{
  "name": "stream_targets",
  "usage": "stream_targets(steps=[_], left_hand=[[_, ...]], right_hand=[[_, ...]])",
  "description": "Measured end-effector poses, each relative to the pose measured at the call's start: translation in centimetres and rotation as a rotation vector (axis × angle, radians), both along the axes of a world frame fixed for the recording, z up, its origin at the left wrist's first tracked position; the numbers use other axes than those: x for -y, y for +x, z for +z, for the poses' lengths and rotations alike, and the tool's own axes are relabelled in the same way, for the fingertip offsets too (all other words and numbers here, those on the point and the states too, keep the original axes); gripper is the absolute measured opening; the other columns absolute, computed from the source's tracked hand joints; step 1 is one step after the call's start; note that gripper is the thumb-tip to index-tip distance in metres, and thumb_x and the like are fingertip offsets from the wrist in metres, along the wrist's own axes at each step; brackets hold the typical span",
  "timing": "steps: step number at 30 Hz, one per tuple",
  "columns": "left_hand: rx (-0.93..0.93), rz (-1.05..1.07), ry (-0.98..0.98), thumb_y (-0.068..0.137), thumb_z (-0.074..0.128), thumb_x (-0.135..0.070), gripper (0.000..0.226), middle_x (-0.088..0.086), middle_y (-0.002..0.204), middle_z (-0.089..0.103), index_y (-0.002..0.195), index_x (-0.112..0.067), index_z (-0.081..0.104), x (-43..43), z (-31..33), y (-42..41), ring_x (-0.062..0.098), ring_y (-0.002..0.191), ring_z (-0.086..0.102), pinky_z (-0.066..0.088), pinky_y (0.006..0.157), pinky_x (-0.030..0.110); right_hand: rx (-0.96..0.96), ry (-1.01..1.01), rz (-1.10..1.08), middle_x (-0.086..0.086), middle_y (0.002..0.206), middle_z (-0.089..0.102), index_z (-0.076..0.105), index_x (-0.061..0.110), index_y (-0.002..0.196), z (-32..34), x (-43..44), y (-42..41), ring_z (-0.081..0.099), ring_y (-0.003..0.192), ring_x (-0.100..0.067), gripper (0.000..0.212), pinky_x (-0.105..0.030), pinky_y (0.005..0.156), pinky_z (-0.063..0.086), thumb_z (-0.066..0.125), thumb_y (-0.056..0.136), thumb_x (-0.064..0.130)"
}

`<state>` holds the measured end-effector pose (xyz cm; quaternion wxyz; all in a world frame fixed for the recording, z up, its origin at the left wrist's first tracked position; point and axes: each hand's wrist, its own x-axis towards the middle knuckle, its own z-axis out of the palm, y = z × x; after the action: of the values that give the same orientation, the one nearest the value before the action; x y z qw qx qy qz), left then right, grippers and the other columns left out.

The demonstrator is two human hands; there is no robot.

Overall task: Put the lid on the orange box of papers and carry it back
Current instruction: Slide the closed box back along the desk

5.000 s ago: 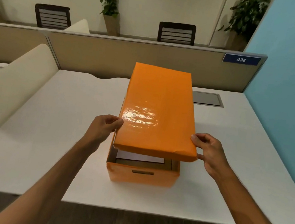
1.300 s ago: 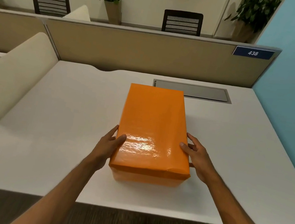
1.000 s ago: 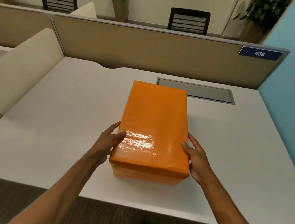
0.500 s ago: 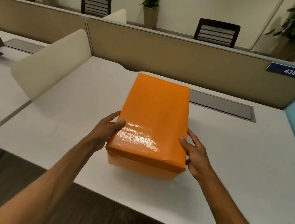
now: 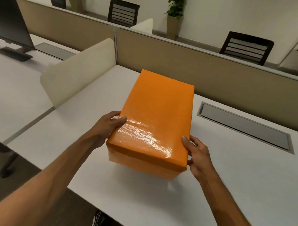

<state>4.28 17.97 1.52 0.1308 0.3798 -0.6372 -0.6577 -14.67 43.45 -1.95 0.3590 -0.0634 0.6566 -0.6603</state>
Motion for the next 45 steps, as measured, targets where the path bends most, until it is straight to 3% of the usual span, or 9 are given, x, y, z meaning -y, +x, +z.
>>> stream_targets(steps=[6, 10, 15, 20, 24, 32, 37, 42, 45], left_hand=[[0.015, -0.032, -0.012, 0.089, 0.064, -0.045, 0.036, -0.007, 0.108, 0.072, 0.123, -0.036, 0.058, 9.4, 0.3, -0.2, 0.018, 0.093, 0.072, 0.056, 0.068, 0.035], [-0.009, -0.075, -0.026, 0.089, 0.065, -0.041, 0.028, -0.011, 0.098, 0.078, 0.117, -0.036, 0.064, 16.3, 0.9, -0.6, 0.013, 0.084, 0.076, 0.058, 0.059, 0.025], [0.005, -0.137, -0.076, 0.092, 0.064, -0.036, 0.025, -0.003, 0.103, 0.077, 0.116, -0.031, 0.067, 24.6, 1.4, -1.6, 0.020, 0.090, 0.075, 0.059, 0.073, 0.034], [0.053, -0.127, -0.131, 0.094, 0.062, -0.028, 0.026, -0.001, 0.096, 0.077, 0.117, -0.020, 0.069, 31.7, 1.1, -3.3, 0.017, 0.081, 0.076, 0.058, 0.065, 0.027], [0.120, -0.100, -0.171, 0.095, 0.060, -0.023, 0.032, 0.013, 0.109, 0.073, 0.121, -0.007, 0.067, 36.3, 0.4, -4.9, 0.028, 0.095, 0.071, 0.057, 0.087, 0.043], [0.185, -0.063, -0.202, 0.097, 0.056, -0.018, 0.028, 0.018, 0.113, 0.071, 0.118, -0.004, 0.068, 41.2, -1.2, -7.7, 0.035, 0.102, 0.068, 0.052, 0.096, 0.051], [0.196, -0.057, -0.199, 0.098, 0.055, -0.023, 0.027, 0.012, 0.113, 0.070, 0.119, -0.011, 0.068, 42.7, -2.0, -8.3, 0.030, 0.098, 0.066, 0.051, 0.090, 0.042], [0.201, -0.060, -0.212, 0.099, 0.053, -0.028, 0.033, 0.009, 0.113, 0.068, 0.125, -0.011, 0.064, 43.7, -2.4, -9.1, 0.031, 0.101, 0.065, 0.050, 0.095, 0.048], [0.198, -0.058, -0.224, 0.100, 0.051, -0.028, 0.032, 0.009, 0.114, 0.068, 0.125, -0.012, 0.064, 43.9, -2.7, -9.3, 0.024, 0.091, 0.065, 0.049, 0.087, 0.043]], right_hand=[[0.022, -0.024, -0.034, 0.003, 0.116, 0.070, 0.055, 0.025, 0.131, -0.1, 8.6, 0.6, 0.067, 0.104, -0.025, 0.065, -0.048, 0.072, 0.059, 0.077, 0.073, 0.044], [0.034, -0.039, -0.065, 0.001, 0.118, 0.070, 0.057, 0.026, 0.130, 0.0, 14.8, 1.1, 0.068, 0.103, -0.025, 0.058, -0.045, 0.069, 0.060, 0.077, 0.078, 0.040], [0.035, -0.040, -0.105, 0.000, 0.119, 0.070, 0.057, 0.025, 0.130, 0.2, 22.2, 1.1, 0.068, 0.105, -0.026, 0.058, -0.047, 0.071, 0.060, 0.077, 0.078, 0.039], [0.018, -0.018, -0.130, 0.000, 0.120, 0.069, 0.055, 0.025, 0.132, 0.2, 29.1, 0.5, 0.067, 0.105, -0.028, 0.059, -0.053, 0.079, 0.058, 0.076, 0.080, 0.040], [0.011, -0.004, -0.120, 0.000, 0.121, 0.067, 0.054, 0.023, 0.134, -0.1, 33.9, -0.8, 0.065, 0.106, -0.026, 0.060, -0.050, 0.078, 0.057, 0.076, 0.081, 0.039], [0.025, 0.014, -0.122, -0.003, 0.125, 0.064, 0.052, 0.022, 0.136, -1.7, 39.9, -2.8, 0.064, 0.105, -0.025, 0.058, -0.046, 0.072, 0.057, 0.074, 0.085, 0.037], [0.040, 0.032, -0.120, -0.003, 0.126, 0.064, 0.052, 0.023, 0.136, -2.8, 41.7, -3.8, 0.064, 0.106, -0.027, 0.056, -0.047, 0.075, 0.057, 0.072, 0.086, 0.038], [0.016, 0.046, -0.108, 0.003, 0.122, 0.065, 0.052, 0.027, 0.133, -3.1, 42.9, -4.5, 0.066, 0.099, -0.021, 0.052, -0.035, 0.062, 0.057, 0.070, 0.087, 0.042], [-0.002, 0.059, -0.094, 0.005, 0.121, 0.065, 0.051, 0.029, 0.132, -3.5, 42.9, -4.7, 0.067, 0.098, -0.020, 0.052, -0.032, 0.060, 0.057, 0.070, 0.086, 0.044]])
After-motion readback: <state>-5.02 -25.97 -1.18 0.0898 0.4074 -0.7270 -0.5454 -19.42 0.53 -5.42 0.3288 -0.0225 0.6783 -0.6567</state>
